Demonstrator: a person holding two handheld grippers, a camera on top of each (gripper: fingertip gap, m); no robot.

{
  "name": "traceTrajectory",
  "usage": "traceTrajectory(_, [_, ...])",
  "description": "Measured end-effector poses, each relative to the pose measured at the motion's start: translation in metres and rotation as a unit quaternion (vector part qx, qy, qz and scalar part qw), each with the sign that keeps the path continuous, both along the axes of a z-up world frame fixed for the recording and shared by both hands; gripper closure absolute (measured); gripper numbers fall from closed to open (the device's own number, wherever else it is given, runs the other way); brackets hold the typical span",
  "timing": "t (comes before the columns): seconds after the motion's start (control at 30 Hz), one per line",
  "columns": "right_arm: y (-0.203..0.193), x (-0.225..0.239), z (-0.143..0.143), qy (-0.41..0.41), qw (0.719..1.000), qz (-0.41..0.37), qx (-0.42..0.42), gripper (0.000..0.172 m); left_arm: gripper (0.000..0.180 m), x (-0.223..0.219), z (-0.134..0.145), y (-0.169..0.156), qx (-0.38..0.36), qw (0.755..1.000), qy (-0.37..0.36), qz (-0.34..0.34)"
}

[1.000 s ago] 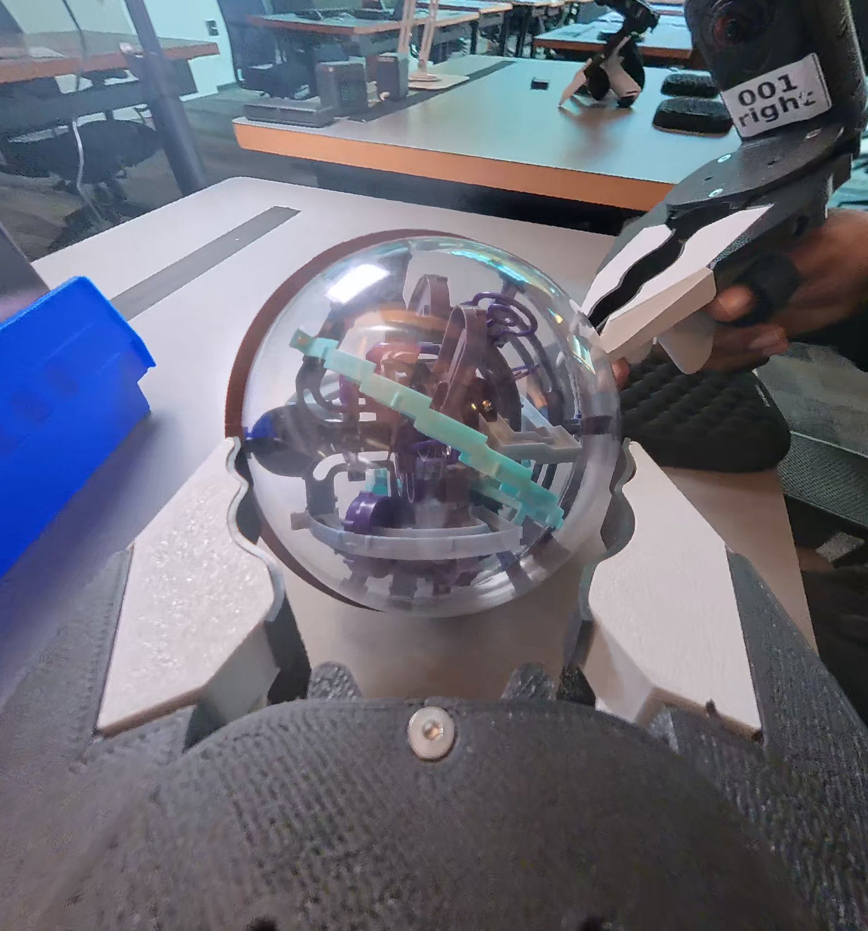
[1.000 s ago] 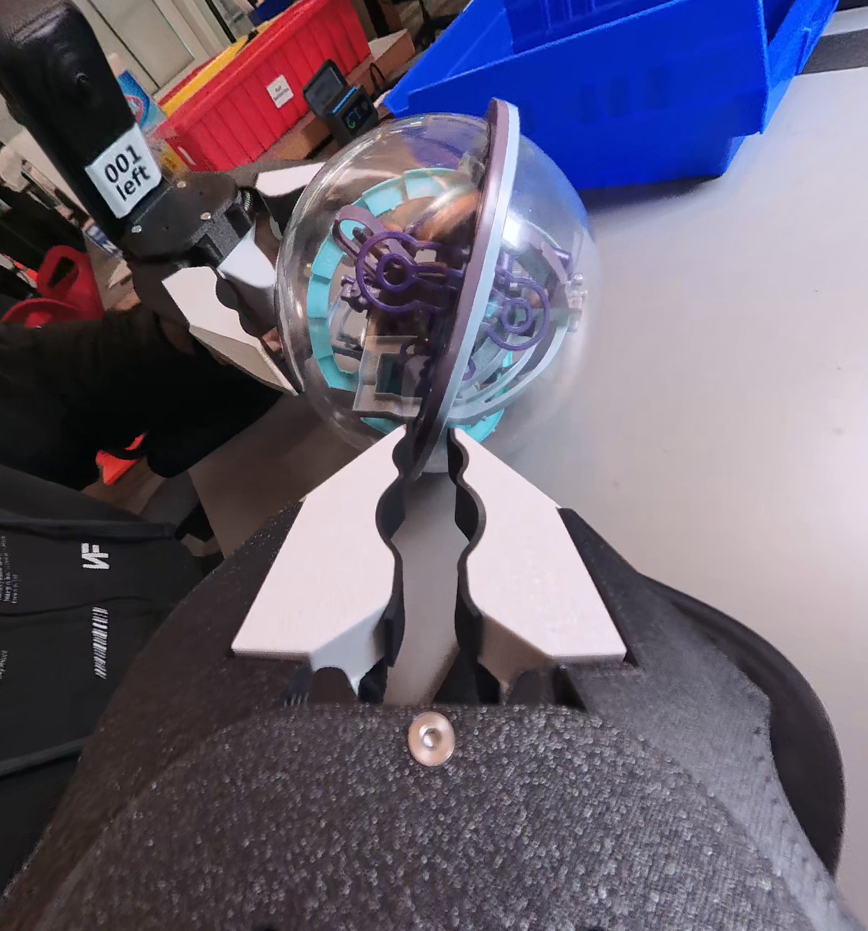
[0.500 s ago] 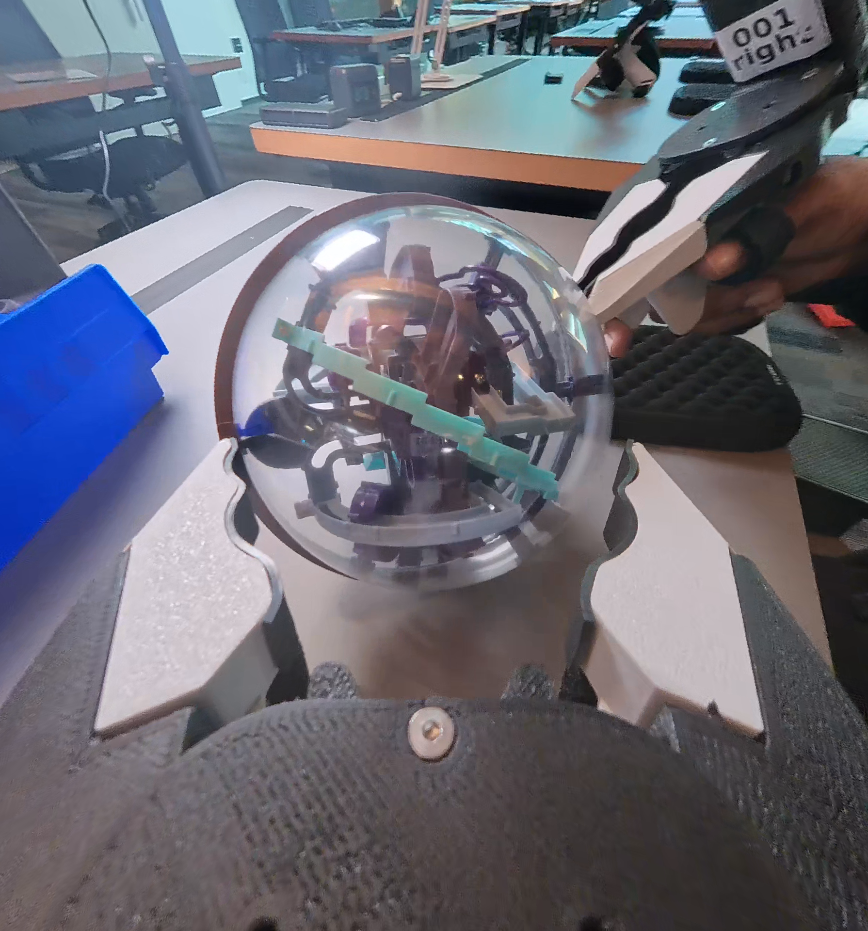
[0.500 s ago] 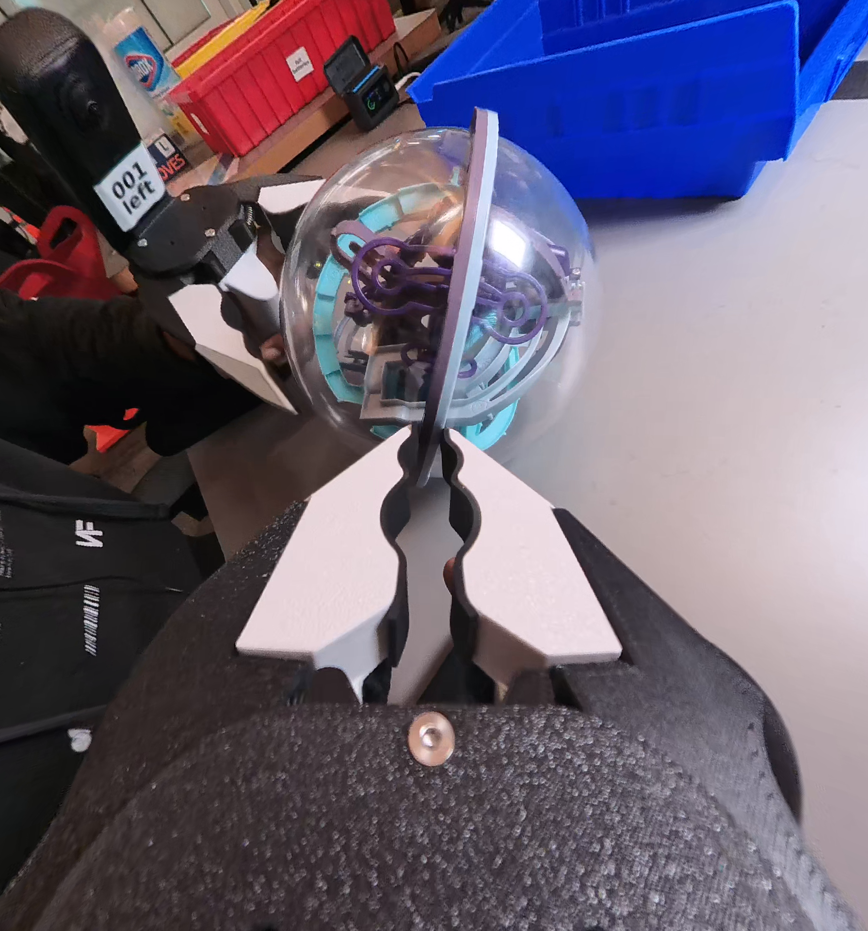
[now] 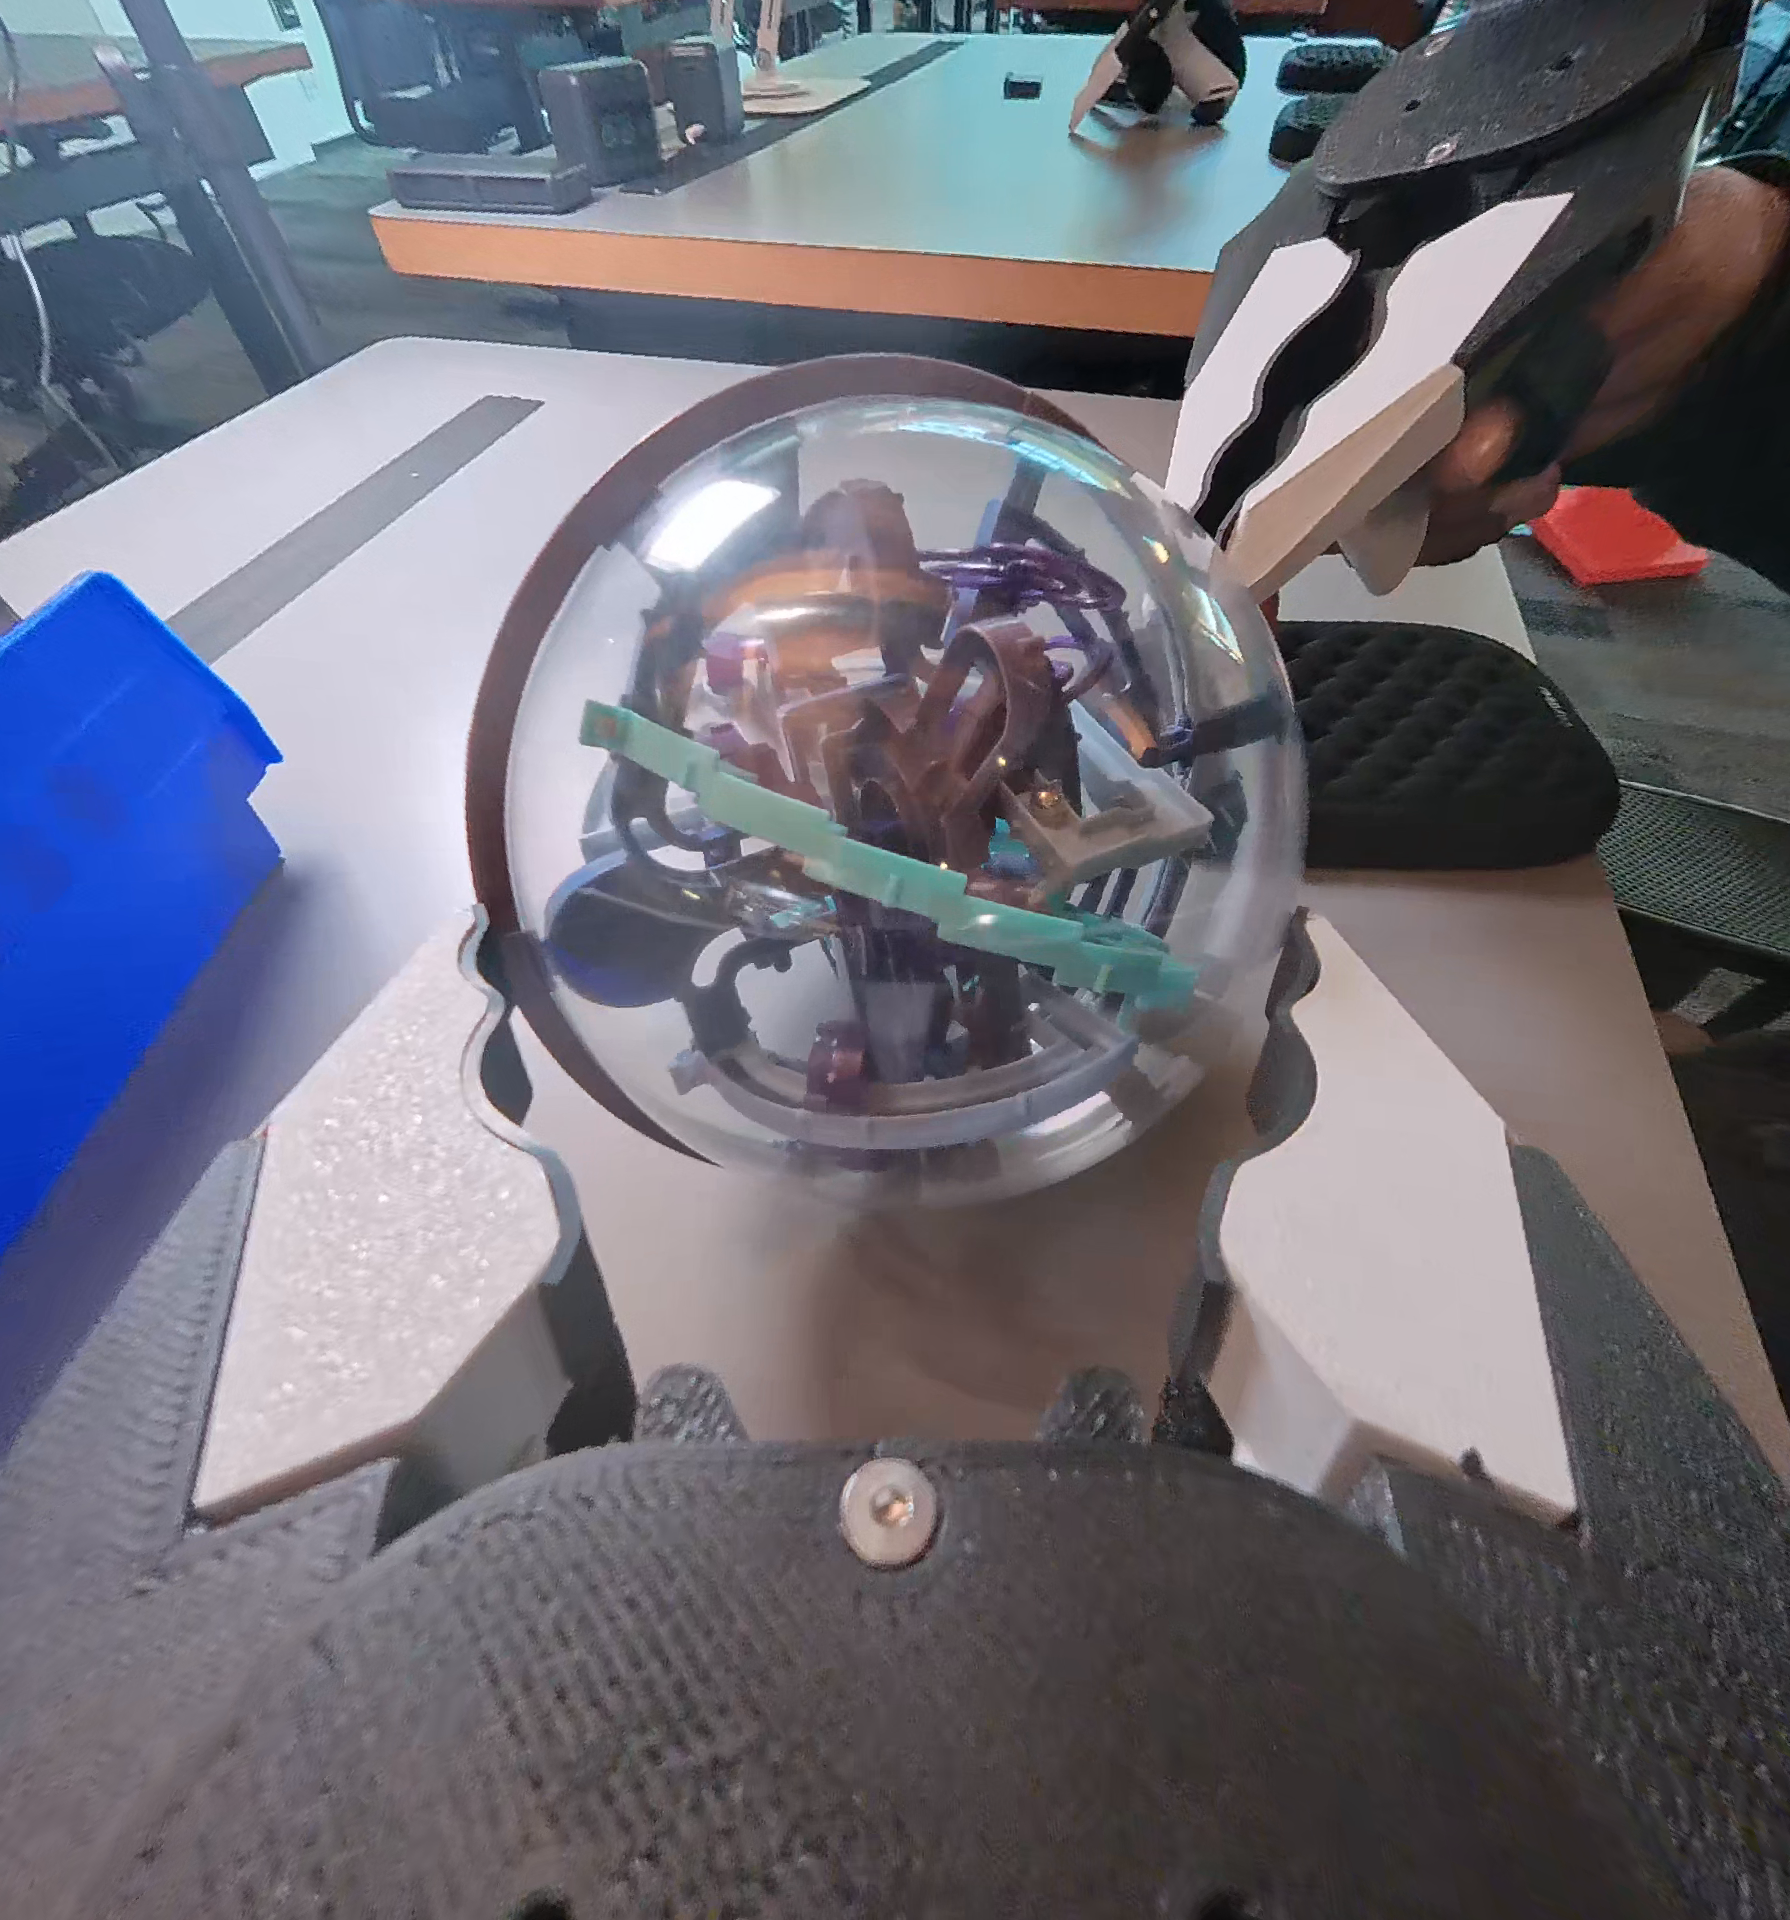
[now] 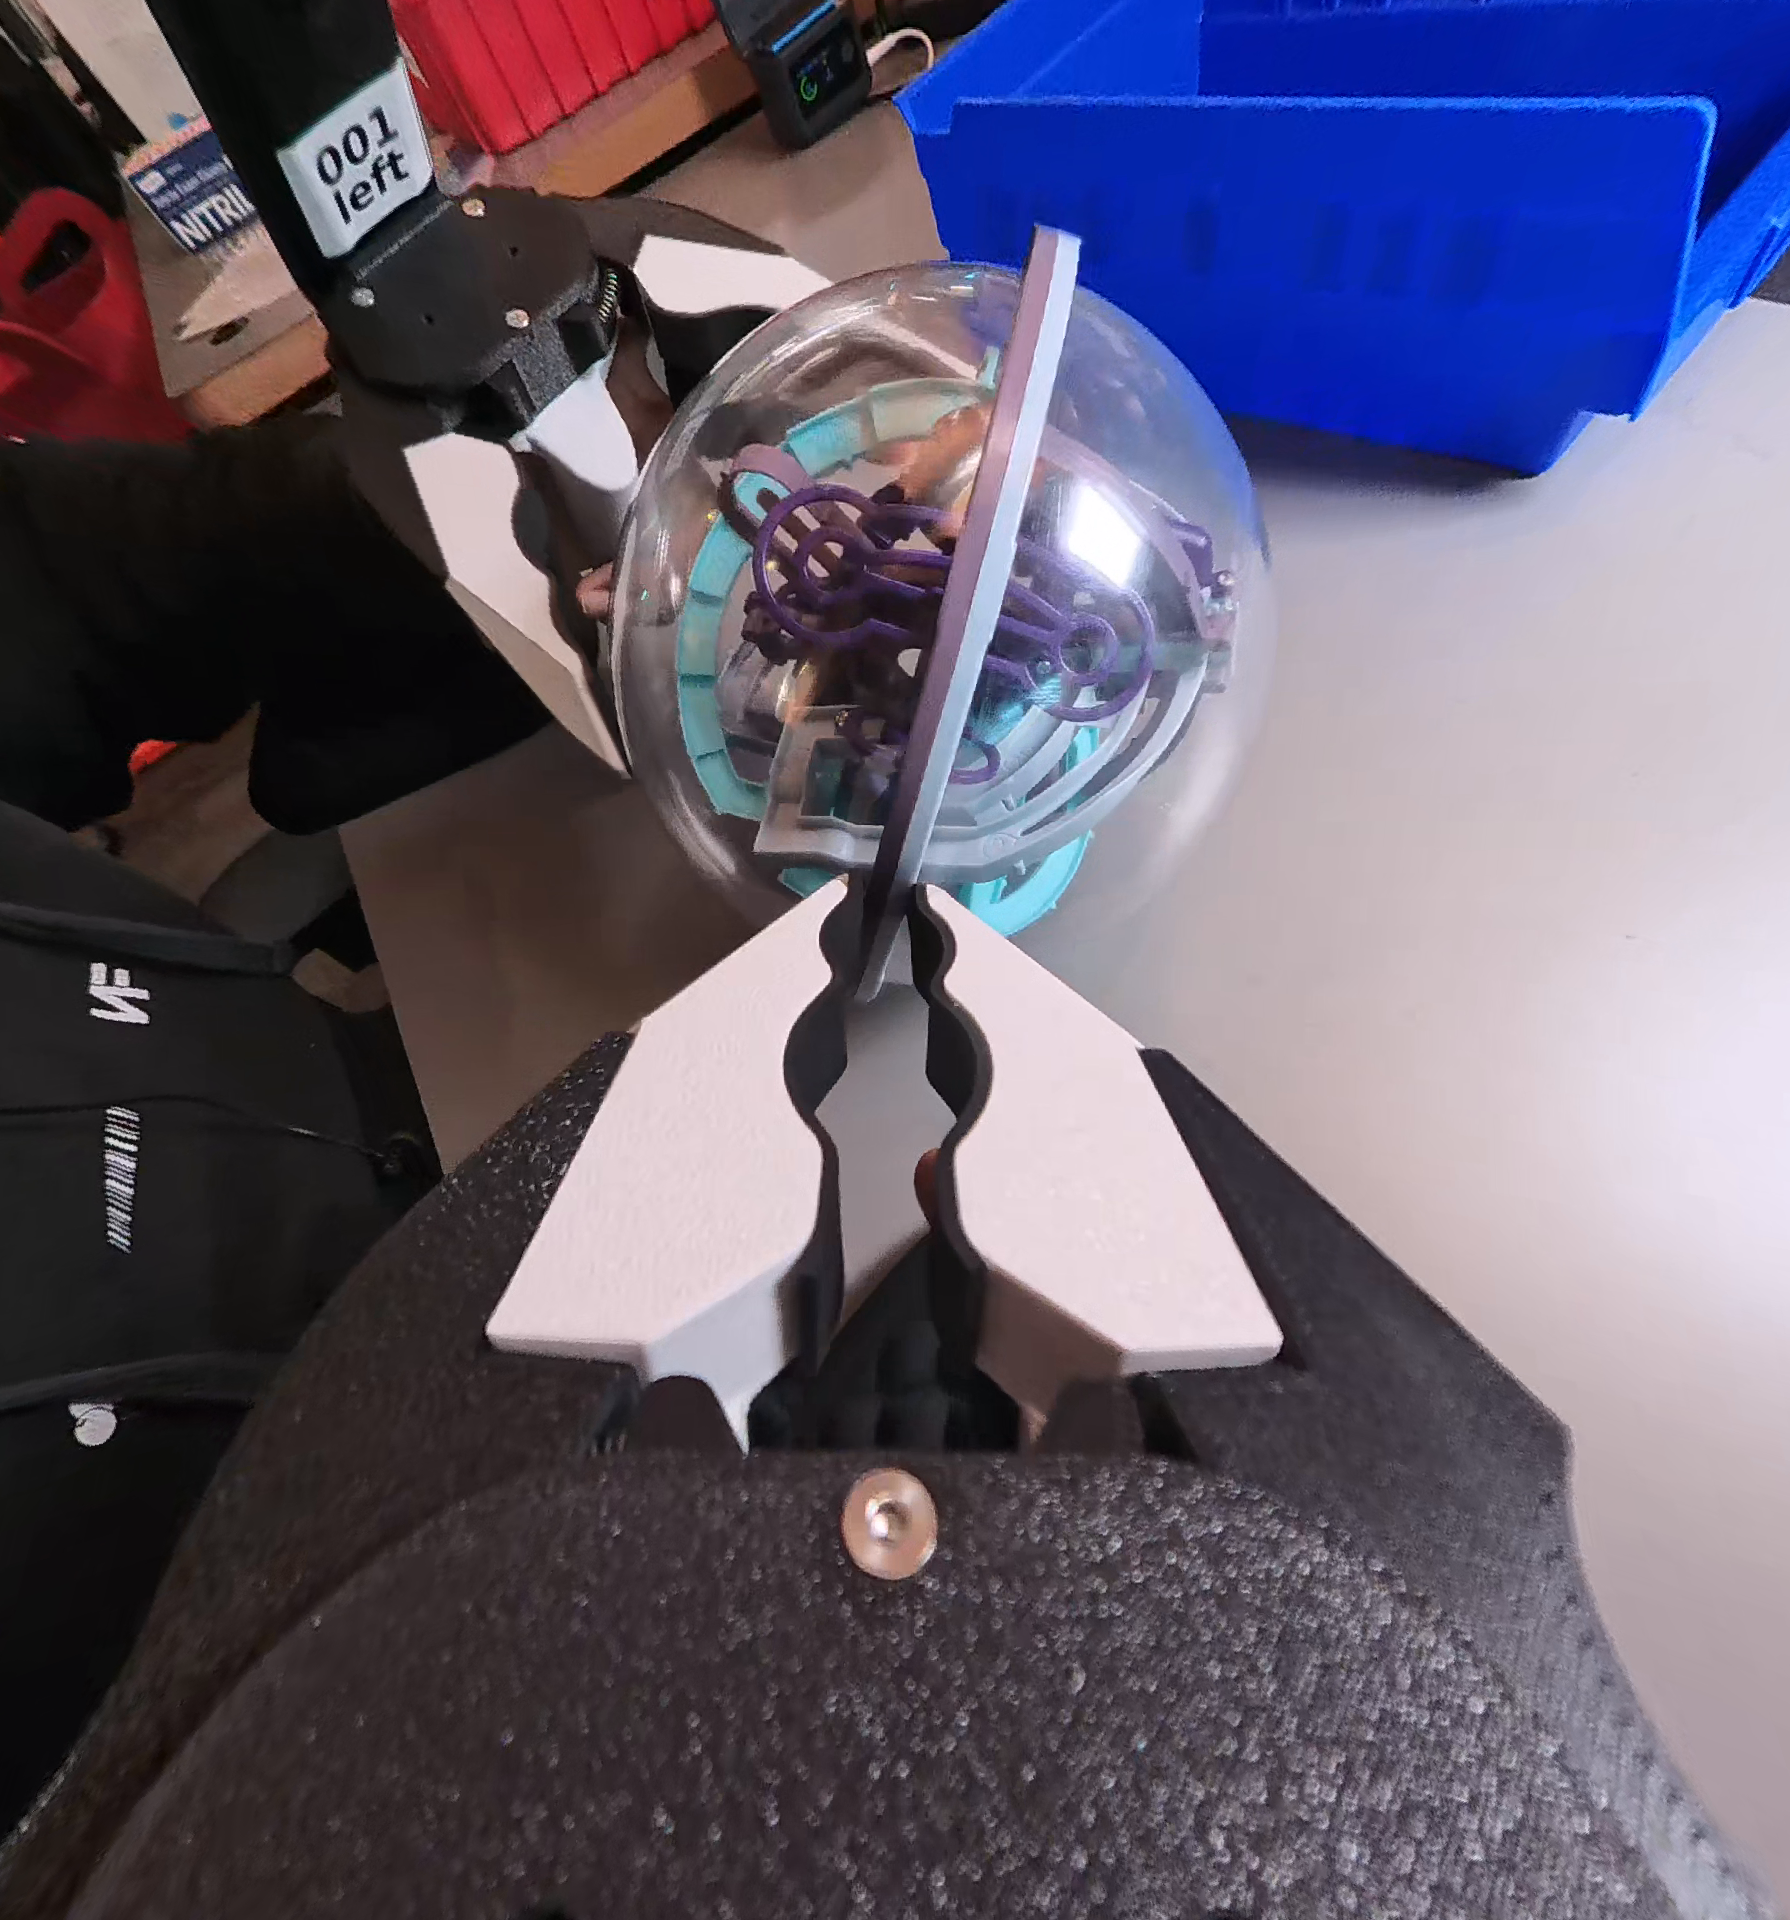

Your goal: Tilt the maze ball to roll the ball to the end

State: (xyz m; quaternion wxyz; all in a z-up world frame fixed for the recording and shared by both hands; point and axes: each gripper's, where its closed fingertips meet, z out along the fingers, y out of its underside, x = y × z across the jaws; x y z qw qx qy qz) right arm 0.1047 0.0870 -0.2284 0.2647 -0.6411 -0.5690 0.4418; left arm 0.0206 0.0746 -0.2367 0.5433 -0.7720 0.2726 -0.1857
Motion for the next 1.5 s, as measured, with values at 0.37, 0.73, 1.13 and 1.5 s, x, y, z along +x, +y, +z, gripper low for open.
traceTrajectory(0.37, [0.001,0.001,-0.002,0.019,0.999,0.002,0.036,0.166,0.044,0.004,-0.001,-0.001,0.04,0.999,0.02,0.006])
traceTrajectory(0.73, [-0.008,0.002,-0.011,0.046,0.999,0.006,0.014,0.166,0.043,0.004,0.0,-0.006,0.054,0.996,0.072,-0.006])
traceTrajectory(1.13, [-0.037,-0.002,-0.016,0.061,0.992,0.024,-0.104,0.166,0.041,0.005,0.012,-0.017,-0.017,0.998,0.021,-0.053])
traceTrajectory(1.5, [-0.06,-0.008,-0.017,0.073,0.985,0.043,-0.152,0.166,0.041,0.005,0.018,-0.021,-0.052,0.995,-0.01,-0.083])
